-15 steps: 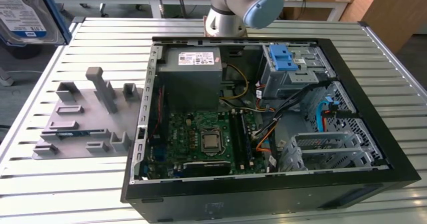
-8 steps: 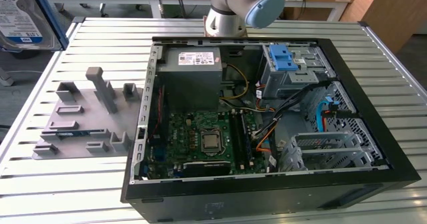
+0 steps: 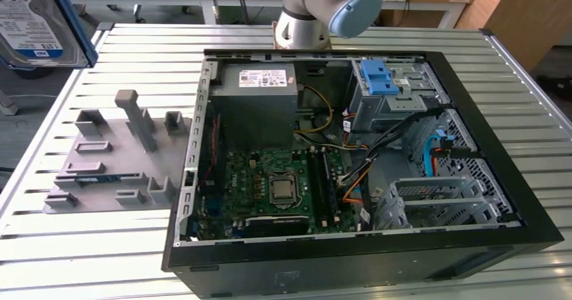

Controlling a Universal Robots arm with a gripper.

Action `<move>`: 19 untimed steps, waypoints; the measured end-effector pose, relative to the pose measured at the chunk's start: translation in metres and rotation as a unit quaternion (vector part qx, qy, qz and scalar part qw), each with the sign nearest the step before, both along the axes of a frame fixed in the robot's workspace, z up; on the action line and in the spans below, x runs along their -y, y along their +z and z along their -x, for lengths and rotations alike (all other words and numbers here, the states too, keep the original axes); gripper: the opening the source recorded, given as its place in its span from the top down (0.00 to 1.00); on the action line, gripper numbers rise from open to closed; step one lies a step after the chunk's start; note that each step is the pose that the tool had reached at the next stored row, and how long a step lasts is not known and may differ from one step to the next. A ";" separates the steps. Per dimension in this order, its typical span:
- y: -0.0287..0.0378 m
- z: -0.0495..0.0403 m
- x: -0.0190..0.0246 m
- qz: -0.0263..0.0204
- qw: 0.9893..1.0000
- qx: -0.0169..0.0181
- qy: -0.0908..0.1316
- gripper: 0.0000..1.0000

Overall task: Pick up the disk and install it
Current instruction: 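Pick up the disk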

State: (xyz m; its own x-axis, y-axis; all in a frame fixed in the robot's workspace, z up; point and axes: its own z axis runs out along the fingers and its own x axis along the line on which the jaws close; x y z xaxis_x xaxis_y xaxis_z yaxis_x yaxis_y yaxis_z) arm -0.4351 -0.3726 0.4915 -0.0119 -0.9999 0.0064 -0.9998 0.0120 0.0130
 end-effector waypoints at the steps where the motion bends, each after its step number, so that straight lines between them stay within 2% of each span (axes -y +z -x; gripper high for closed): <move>1: 0.0000 -0.0013 0.0000 0.000 1.000 0.000 0.000 0.64; 12: 0.0000 -0.0157 0.0005 0.000 1.000 0.000 0.000 0.64; 15: 0.0000 -0.0176 0.0031 0.000 1.000 0.000 0.000 0.64; 19: 0.0000 -0.0207 0.0092 0.000 1.000 0.000 0.000 0.64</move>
